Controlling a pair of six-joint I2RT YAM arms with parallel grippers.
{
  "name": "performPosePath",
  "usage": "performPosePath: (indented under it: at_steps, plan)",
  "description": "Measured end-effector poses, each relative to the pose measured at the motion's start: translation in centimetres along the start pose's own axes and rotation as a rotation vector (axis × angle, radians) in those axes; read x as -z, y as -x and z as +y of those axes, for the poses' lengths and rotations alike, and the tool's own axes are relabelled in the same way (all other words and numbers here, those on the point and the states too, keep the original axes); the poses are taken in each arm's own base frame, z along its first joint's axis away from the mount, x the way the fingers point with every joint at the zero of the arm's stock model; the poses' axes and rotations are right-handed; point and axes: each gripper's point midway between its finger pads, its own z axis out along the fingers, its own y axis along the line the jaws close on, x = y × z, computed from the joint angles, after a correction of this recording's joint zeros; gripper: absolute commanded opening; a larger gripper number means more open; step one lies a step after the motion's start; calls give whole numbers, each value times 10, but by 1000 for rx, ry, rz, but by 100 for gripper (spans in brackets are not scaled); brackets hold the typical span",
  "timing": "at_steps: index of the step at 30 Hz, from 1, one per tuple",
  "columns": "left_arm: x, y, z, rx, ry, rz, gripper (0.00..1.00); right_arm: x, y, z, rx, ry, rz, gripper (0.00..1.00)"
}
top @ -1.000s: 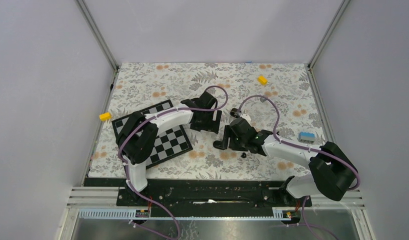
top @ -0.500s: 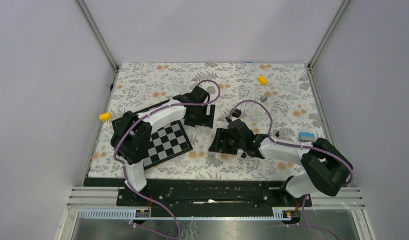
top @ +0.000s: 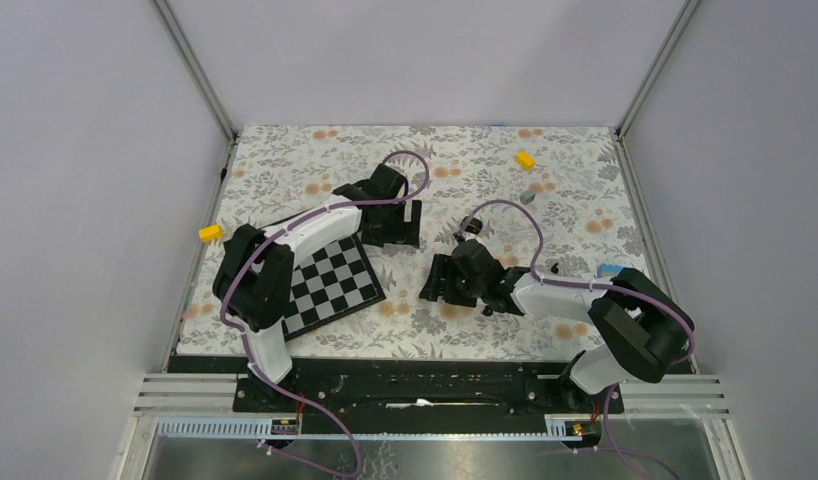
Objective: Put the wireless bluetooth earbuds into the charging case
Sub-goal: Adjust both arms with the charging case at the center of the board, then pick up the charging case from the center of the board.
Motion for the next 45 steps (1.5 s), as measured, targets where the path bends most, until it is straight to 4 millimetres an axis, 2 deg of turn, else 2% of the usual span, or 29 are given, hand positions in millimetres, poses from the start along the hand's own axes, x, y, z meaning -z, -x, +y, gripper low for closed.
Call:
performPosePath:
  at_steps: [10, 14, 17, 23, 28, 32, 37, 42, 45]
  plan:
    - [4, -6, 4, -4, -1, 4, 94, -17, 40, 2, 26, -39, -67, 79]
    - [3, -9, 8, -3, 13, 13, 95, -22, 70, -16, -25, -55, -84, 79]
    - [6, -8, 9, -4, 19, 3, 95, -20, 79, -26, -42, -65, -90, 78]
    - [10, -6, 0, 0, -26, -6, 94, -8, 67, -23, -56, -44, -67, 67]
    - [4, -26, -19, 28, -163, 61, 91, 0, 50, -26, -131, -23, -50, 55]
    - [2, -39, -31, 55, -246, 103, 87, -3, 35, -31, -200, -15, -19, 52]
    - [2, -42, -35, 69, -277, 112, 85, -13, 35, -25, -255, 21, -14, 52]
    - [-3, -48, -29, 79, -255, 120, 78, -17, 39, -22, -301, 50, -37, 50]
    - [-6, -54, -26, 84, -245, 130, 78, -19, 39, -21, -318, 58, -43, 47]
